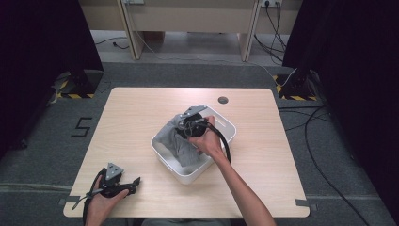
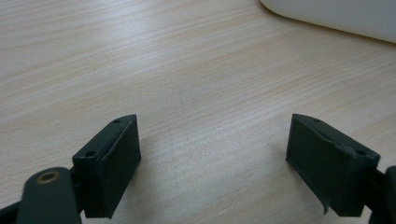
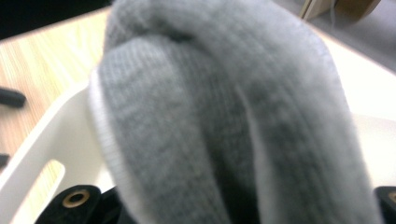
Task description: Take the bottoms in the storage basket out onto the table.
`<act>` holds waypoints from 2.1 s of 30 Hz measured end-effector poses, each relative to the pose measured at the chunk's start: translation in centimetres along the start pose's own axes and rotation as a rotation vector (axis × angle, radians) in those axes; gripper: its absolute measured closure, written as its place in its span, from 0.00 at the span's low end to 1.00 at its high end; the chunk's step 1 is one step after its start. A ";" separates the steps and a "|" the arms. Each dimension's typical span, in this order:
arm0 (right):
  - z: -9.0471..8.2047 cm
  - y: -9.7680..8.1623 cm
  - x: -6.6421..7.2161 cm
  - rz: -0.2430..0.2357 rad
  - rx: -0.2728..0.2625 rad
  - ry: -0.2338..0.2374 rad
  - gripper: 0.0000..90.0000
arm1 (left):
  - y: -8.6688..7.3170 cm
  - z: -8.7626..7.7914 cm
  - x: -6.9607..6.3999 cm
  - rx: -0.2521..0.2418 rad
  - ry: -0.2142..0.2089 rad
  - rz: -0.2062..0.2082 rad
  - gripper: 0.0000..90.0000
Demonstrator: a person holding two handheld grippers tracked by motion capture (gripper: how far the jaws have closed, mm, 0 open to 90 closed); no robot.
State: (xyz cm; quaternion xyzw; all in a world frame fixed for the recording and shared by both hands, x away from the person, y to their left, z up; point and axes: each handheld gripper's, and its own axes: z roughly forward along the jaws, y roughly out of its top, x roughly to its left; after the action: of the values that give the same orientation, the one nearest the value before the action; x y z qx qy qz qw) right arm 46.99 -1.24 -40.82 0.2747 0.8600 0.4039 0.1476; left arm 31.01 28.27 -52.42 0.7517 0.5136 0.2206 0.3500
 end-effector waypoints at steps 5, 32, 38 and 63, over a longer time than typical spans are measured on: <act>-2.0 0.9 -0.5 0.000 -0.060 -0.008 0.74 | 0.0 0.0 0.0 0.000 0.000 0.000 0.18; -12.8 1.9 -4.0 0.025 -0.239 -0.108 0.74 | 0.0 0.0 0.0 0.002 0.000 -0.001 0.18; -15.3 1.6 -5.1 0.039 -0.256 -0.131 0.74 | 0.0 0.0 0.0 0.000 0.002 -0.001 0.18; -24.0 -4.6 -9.6 0.141 -0.283 -0.281 0.74 | 0.0 0.0 0.0 -0.002 0.006 -0.006 0.18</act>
State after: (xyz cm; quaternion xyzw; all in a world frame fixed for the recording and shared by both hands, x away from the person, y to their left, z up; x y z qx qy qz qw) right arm 41.71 -24.09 -29.00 0.3643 0.7443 0.4876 0.2748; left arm 31.05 28.24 -52.43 0.7493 0.5166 0.2221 0.3499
